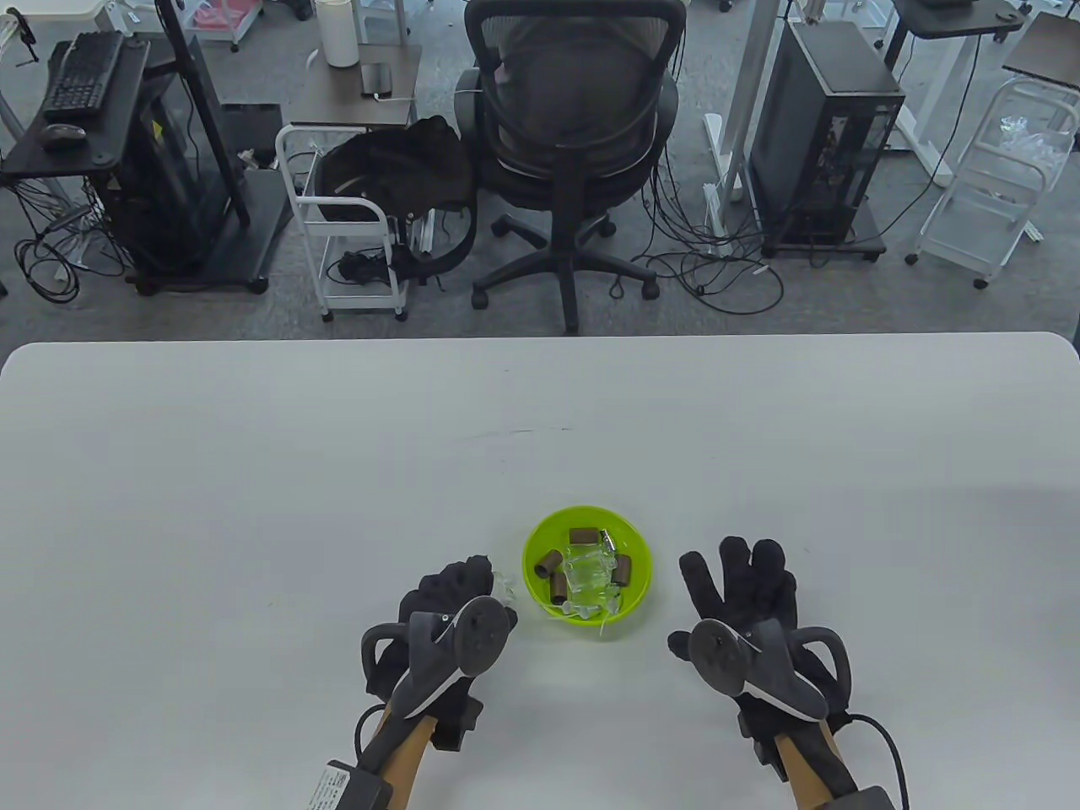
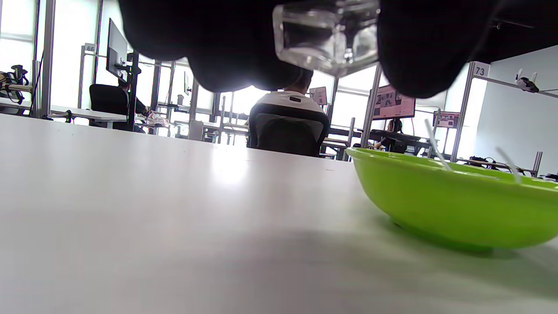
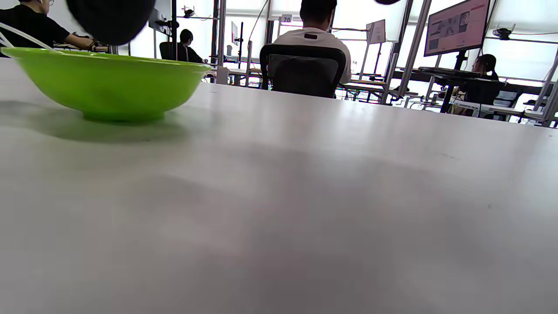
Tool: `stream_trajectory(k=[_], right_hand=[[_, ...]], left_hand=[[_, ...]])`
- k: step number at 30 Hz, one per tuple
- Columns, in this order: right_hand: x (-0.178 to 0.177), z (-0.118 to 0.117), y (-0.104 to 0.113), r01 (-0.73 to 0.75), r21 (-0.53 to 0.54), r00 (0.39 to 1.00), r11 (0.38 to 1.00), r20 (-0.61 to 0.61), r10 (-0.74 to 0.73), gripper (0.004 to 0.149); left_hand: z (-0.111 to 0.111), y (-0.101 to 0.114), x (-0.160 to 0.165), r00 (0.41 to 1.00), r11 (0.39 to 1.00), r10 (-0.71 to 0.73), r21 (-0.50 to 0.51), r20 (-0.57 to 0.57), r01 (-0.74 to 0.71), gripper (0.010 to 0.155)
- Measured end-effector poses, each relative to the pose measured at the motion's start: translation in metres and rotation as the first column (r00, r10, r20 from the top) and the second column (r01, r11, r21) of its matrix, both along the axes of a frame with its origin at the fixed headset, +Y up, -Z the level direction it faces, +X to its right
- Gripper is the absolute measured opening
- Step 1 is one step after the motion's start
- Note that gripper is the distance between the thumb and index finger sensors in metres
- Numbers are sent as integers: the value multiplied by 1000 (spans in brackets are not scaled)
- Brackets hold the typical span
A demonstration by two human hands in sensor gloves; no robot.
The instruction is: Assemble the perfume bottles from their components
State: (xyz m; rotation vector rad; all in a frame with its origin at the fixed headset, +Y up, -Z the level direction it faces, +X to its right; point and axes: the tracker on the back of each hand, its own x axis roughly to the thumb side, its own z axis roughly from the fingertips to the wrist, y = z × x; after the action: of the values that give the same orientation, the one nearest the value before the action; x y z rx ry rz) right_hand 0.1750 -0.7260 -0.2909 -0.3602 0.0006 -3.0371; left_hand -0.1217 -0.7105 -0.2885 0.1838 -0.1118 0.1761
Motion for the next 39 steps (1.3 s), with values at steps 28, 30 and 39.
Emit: stream_trajectory(k=[28, 30, 39], right_hand=[[-142, -65, 5, -343, -257, 924, 903, 77, 373, 57], [-142, -63, 4, -351, -246, 921, 904, 84, 380, 57], [-146, -58, -5, -402, -139, 904, 905, 93, 416, 60]], left_hand=[[7, 2, -11, 999, 998, 44, 33, -8, -43, 73], [7, 2, -11, 999, 998, 47, 33, -9, -46, 73], [7, 2, -12, 999, 998, 50, 26, -14, -49, 73]])
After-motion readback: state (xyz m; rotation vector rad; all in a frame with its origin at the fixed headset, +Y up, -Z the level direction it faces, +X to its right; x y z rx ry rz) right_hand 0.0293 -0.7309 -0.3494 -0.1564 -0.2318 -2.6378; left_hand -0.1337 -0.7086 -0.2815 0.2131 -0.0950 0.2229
